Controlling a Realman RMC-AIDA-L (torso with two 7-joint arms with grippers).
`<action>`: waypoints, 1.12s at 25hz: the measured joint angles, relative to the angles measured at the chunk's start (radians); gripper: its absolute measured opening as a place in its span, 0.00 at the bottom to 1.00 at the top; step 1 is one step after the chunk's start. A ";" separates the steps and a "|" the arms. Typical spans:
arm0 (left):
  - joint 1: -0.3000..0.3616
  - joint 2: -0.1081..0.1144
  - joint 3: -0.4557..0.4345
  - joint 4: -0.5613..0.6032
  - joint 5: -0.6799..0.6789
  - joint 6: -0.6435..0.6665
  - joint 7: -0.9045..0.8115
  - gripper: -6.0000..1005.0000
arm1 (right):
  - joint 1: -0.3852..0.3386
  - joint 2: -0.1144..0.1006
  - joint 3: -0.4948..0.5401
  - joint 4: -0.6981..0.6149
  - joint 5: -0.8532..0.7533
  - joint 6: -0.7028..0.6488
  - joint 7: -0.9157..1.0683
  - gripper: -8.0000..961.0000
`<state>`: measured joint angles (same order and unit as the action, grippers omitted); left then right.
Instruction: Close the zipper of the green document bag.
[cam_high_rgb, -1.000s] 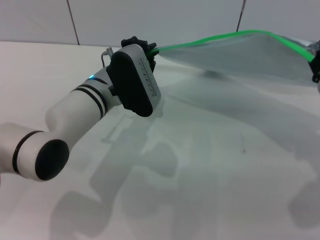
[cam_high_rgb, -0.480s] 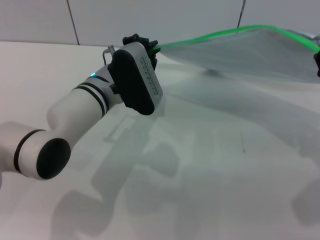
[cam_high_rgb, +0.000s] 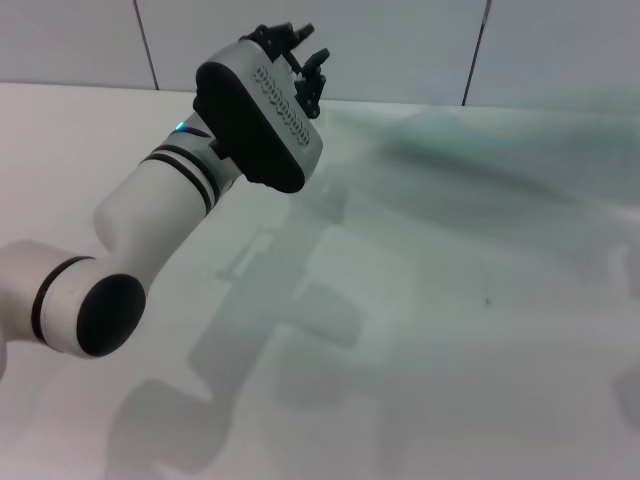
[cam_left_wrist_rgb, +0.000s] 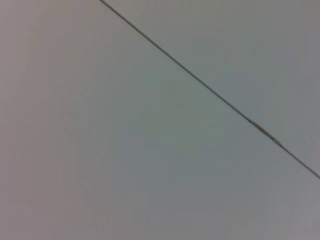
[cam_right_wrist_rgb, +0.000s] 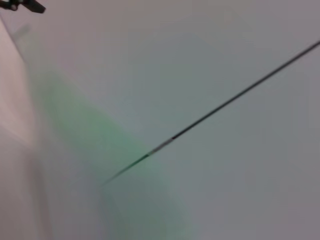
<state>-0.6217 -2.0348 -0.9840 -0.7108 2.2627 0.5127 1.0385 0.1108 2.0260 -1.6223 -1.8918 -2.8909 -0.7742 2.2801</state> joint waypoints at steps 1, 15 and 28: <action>-0.001 0.000 0.002 -0.001 0.001 0.004 -0.005 0.21 | -0.007 0.001 0.004 -0.004 0.000 0.012 0.004 0.17; 0.126 0.003 0.021 -0.059 -0.003 0.369 -0.374 0.41 | -0.157 0.007 -0.103 0.132 0.056 0.677 0.303 0.44; 0.317 0.001 0.077 -0.178 -0.162 0.579 -0.608 0.41 | -0.094 0.002 -0.407 0.710 0.417 1.585 0.316 0.44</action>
<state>-0.3045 -2.0333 -0.9068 -0.8885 2.1007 1.0919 0.4306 0.0172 2.0278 -2.0293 -1.1817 -2.4736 0.8110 2.5956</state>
